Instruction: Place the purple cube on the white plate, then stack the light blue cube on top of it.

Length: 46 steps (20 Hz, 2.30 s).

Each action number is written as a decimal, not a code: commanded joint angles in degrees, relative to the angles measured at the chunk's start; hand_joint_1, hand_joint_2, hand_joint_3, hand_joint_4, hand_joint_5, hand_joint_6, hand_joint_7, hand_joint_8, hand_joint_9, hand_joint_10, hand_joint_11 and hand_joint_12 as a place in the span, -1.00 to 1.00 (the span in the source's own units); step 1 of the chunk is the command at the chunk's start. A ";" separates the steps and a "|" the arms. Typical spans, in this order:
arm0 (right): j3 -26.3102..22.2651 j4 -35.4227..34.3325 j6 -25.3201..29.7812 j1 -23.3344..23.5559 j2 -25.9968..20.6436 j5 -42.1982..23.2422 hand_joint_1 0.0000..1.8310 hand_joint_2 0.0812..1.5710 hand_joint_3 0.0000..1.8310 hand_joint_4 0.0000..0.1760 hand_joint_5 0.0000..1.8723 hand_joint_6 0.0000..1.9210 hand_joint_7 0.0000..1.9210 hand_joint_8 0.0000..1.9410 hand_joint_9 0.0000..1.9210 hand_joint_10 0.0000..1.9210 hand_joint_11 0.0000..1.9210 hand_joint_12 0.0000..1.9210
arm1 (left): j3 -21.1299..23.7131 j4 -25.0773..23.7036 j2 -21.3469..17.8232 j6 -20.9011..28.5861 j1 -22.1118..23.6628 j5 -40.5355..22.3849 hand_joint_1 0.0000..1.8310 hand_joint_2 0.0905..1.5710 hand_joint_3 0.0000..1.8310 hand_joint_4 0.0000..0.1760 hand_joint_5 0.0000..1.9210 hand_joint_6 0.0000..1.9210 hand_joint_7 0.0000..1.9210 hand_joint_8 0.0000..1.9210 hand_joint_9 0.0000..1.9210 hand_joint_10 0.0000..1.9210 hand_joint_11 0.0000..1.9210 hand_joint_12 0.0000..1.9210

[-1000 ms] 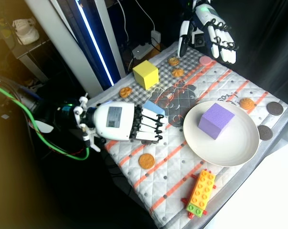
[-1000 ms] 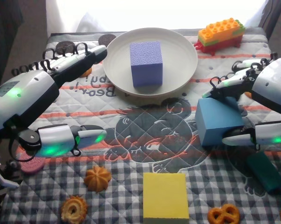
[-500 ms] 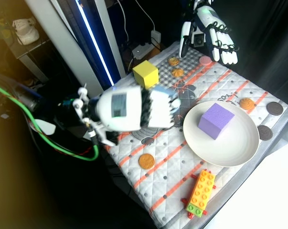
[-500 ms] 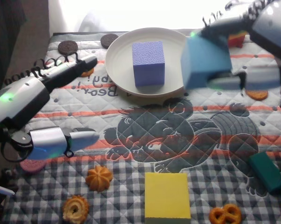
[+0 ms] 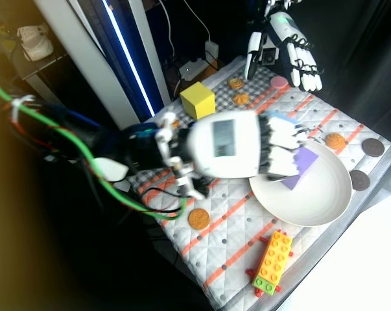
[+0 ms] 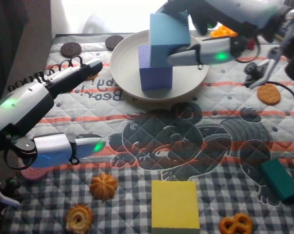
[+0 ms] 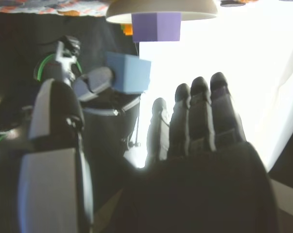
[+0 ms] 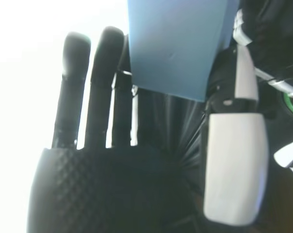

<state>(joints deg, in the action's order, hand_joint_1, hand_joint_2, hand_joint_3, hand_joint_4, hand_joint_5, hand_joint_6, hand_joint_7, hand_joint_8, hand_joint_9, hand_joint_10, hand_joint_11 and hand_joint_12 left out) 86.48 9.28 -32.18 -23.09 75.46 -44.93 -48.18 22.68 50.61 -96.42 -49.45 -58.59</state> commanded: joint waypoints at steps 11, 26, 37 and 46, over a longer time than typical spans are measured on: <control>3.39 1.38 -5.14 6.89 4.28 4.48 0.29 0.39 -1.00 -1.00 0.05 -0.04 0.05 0.11 0.06 0.44 0.01 0.76 | -2.00 -2.27 0.66 6.84 0.28 -5.54 -0.07 0.24 -0.99 0.30 -0.85 -1.00 -0.85 -1.00 -0.84 -1.00 -1.00 -0.24; 4.66 -0.91 -5.14 3.93 4.68 7.56 0.04 0.27 -1.00 -1.00 -0.20 -0.87 -0.25 -0.73 -0.29 -0.48 -0.53 0.31 | -2.06 -2.33 0.65 9.75 -0.13 -6.17 -0.06 0.24 -1.00 0.04 -0.82 -1.00 -0.84 -1.00 -0.84 -1.00 -1.00 -0.36; 3.41 -5.36 -4.56 0.08 2.85 4.72 -0.22 0.09 -1.00 0.97 -1.00 -1.00 -0.86 -1.00 -0.83 -1.00 -1.00 -0.18 | -2.53 -2.27 0.54 12.64 -0.79 -6.87 -0.04 0.25 -1.00 0.05 -0.82 -1.00 -0.85 -1.00 -0.86 -1.00 -1.00 -0.39; 0.09 -5.55 -4.07 -0.93 -1.38 -4.46 -0.28 0.04 -1.00 1.00 -1.00 -1.00 -1.00 -1.00 -1.00 -1.00 -1.00 -0.98 | -3.49 -2.50 0.69 16.12 -0.81 -8.99 -0.02 0.25 -1.00 -0.03 -0.84 -1.00 -0.86 -1.00 -0.89 -1.00 -1.00 -0.66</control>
<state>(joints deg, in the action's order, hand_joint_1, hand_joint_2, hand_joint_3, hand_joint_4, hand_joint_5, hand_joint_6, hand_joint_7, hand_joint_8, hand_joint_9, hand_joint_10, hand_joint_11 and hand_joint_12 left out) 85.38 5.34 -36.60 -24.93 73.69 -41.65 -51.42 21.17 51.33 -80.68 -50.52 -60.20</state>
